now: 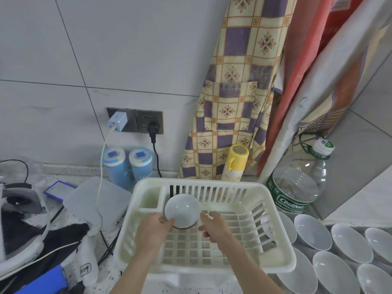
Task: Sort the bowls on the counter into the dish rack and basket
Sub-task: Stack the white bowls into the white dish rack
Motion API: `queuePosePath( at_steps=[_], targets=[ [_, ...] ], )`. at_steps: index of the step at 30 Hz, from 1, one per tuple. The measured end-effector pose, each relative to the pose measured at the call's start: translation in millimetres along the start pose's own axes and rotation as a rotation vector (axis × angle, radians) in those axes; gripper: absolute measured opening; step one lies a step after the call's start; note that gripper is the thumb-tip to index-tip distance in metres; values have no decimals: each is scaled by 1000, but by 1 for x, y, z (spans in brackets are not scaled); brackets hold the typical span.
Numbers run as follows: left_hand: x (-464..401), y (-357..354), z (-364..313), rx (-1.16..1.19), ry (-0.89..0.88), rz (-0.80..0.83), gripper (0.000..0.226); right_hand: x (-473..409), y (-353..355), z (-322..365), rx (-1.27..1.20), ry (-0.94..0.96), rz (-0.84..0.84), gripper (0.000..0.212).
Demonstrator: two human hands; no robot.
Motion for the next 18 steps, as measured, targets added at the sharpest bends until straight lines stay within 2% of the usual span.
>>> queuePosePath(
  at_steps=[3, 8, 13, 18],
  targets=[
    [10, 25, 2, 206, -6, -62, 31, 30, 13, 6, -10, 60, -5, 43],
    [48, 36, 1, 365, -68, -66, 17, 92, 35, -7, -204, 163, -51, 17],
    [96, 7, 6, 508, -103, 52, 12, 141, 52, -61, -486, 135, -168, 15],
    [140, -52, 12, 604, -49, 209, 13, 179, 72, -115, -544, 60, -261, 14]
  ],
)
Point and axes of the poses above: each hand's wrist, its own x-axis away from the middle knuckle, its own y-axis out of the back of the hand, z = x × y, the point moved 10 cm from there along -x, towards the middle knuckle, and after that the axes turned 6 degrees about z, right-handed, at the moved point
